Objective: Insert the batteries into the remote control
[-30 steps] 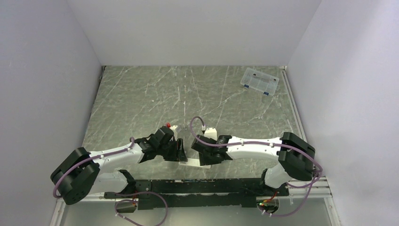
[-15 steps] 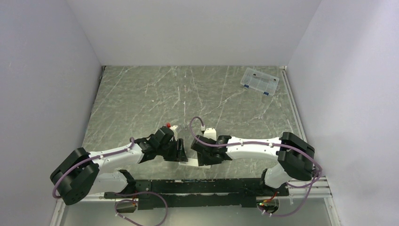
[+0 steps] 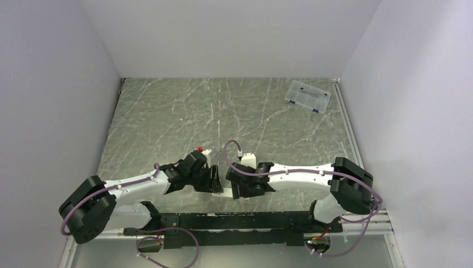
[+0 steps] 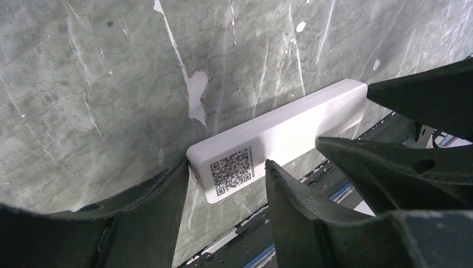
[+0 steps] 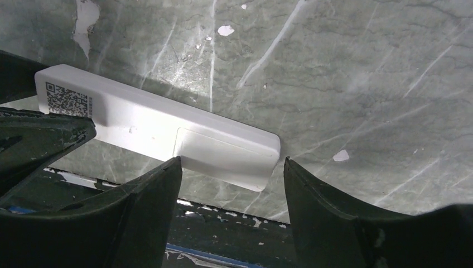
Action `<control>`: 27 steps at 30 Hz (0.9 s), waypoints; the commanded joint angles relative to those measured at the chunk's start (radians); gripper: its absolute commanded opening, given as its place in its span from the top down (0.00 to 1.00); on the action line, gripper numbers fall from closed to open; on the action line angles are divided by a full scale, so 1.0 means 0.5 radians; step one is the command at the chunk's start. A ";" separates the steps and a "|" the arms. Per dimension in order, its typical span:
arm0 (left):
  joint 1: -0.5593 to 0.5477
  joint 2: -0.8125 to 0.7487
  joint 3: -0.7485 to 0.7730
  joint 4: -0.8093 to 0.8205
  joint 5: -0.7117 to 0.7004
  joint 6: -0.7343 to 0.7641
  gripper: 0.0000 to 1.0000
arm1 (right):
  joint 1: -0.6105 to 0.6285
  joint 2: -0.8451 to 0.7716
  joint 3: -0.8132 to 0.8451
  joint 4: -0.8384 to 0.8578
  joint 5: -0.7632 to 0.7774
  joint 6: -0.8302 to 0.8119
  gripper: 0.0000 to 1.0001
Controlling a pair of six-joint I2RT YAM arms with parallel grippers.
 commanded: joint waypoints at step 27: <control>-0.019 -0.432 0.550 -0.831 -0.268 0.016 0.20 | 0.003 -0.793 -0.034 -0.028 0.328 -0.377 0.24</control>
